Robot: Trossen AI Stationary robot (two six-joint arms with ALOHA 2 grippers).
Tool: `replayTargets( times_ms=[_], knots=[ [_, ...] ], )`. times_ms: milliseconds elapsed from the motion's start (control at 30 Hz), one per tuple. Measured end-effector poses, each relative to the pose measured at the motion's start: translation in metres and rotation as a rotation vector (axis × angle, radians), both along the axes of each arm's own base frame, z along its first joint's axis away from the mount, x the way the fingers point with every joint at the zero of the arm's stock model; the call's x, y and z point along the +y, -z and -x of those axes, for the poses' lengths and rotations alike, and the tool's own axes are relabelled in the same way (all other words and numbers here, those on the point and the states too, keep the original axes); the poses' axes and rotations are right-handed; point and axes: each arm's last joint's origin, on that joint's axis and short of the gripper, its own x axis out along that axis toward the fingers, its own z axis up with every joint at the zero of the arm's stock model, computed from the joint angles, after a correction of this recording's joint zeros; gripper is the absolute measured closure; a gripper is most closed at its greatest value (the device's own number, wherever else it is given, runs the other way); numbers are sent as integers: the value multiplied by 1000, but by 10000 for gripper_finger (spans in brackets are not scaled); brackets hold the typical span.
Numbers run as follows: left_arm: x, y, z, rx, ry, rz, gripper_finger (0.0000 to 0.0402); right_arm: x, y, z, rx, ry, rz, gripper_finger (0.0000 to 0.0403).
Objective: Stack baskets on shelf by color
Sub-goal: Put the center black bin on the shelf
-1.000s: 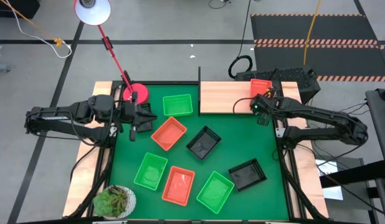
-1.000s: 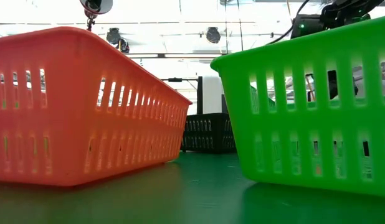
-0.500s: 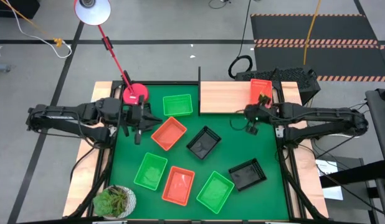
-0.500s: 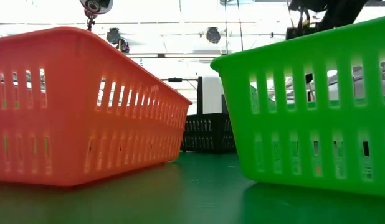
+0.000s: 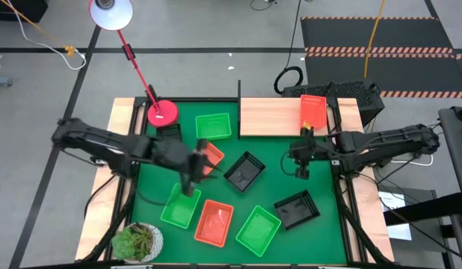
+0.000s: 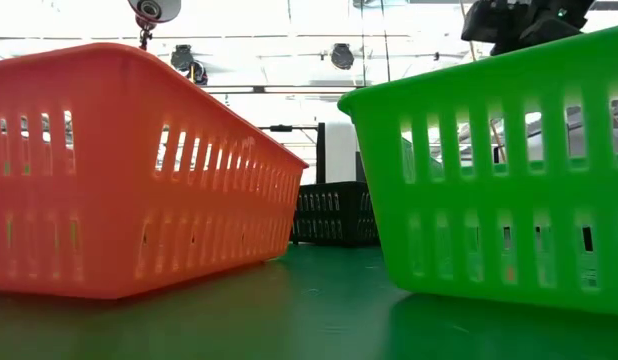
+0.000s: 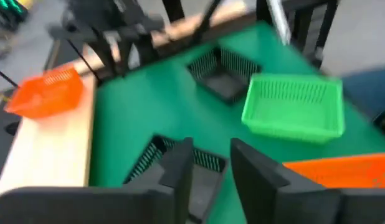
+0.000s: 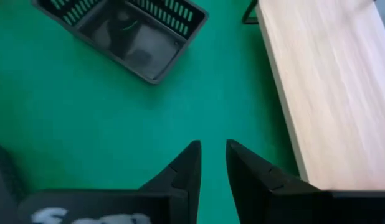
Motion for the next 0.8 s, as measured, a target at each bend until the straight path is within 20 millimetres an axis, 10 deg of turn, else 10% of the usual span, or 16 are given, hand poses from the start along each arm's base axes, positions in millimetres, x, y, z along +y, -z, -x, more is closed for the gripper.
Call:
replayTargets(
  times_ms=[800],
  knots=[
    [2,142,-81,475,73,-270,224,4,-9,-11,-171,30,-52,332]
  ],
)
